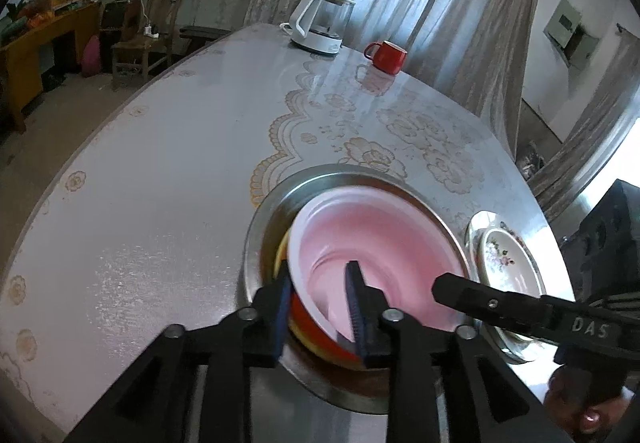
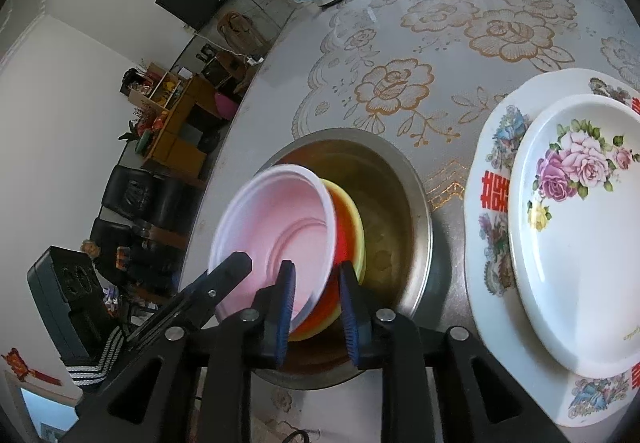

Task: Organize plates and bowls
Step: 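Lower the red bowl into the yellow bowl and open the right tool, then close the right tool on the steel bowl rim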

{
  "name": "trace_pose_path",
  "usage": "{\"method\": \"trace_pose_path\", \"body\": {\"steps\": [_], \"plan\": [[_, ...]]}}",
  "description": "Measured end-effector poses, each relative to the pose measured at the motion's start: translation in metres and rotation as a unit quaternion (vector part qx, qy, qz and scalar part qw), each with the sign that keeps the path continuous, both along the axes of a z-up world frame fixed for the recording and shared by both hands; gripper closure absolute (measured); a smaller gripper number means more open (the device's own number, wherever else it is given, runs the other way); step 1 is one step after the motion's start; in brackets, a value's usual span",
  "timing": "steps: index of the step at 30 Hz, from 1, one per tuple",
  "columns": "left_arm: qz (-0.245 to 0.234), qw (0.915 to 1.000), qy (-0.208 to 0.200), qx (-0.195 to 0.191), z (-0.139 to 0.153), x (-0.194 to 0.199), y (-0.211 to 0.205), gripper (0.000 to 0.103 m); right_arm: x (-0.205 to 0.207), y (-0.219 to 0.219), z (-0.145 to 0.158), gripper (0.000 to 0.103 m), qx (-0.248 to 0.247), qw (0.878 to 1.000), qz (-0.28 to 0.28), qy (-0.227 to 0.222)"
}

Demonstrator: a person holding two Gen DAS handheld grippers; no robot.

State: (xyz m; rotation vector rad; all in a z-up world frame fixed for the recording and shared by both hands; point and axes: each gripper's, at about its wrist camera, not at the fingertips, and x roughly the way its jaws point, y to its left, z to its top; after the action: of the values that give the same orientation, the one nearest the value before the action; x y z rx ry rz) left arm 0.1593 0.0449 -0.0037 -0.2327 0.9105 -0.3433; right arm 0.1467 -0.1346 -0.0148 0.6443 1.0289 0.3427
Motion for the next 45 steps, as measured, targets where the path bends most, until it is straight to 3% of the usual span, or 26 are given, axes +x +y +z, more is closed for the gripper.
{"method": "trace_pose_path", "body": {"steps": [2,9,13,21,28,33,40,45], "plan": [[-0.001,1.0,-0.003,0.004,0.002,-0.001,-0.002,0.061,-0.001,0.0,0.001,0.08,-0.003,1.0,-0.001,-0.002],[0.004,1.0,-0.004,-0.004,0.007,-0.001,0.001,0.052,-0.009,-0.007,0.005,0.08,-0.011,1.0,-0.012,-0.017],[0.015,0.9996,-0.019,-0.012,0.017,-0.005,0.005,0.036,-0.014,-0.017,0.009,0.08,-0.004,1.0,-0.023,-0.021],[0.062,0.9969,-0.043,-0.024,0.024,-0.012,0.029,0.035,-0.032,-0.024,0.015,0.08,0.001,0.999,-0.022,-0.034],[0.093,0.995,-0.01,-0.034,0.0,-0.014,0.058,0.036,-0.052,-0.027,0.008,0.08,0.0,1.0,-0.013,-0.024],[0.087,0.9955,0.002,-0.037,-0.011,-0.016,0.059,0.037,-0.055,-0.029,-0.002,0.079,-0.004,1.0,-0.018,-0.01],[0.064,0.9976,0.004,-0.027,-0.018,-0.013,0.052,0.048,-0.047,-0.023,-0.006,0.076,-0.019,1.0,-0.021,-0.009],[0.049,0.9987,0.006,-0.016,-0.02,-0.01,0.046,0.05,-0.035,-0.014,-0.013,0.077,-0.026,1.0,-0.013,-0.003]]}}
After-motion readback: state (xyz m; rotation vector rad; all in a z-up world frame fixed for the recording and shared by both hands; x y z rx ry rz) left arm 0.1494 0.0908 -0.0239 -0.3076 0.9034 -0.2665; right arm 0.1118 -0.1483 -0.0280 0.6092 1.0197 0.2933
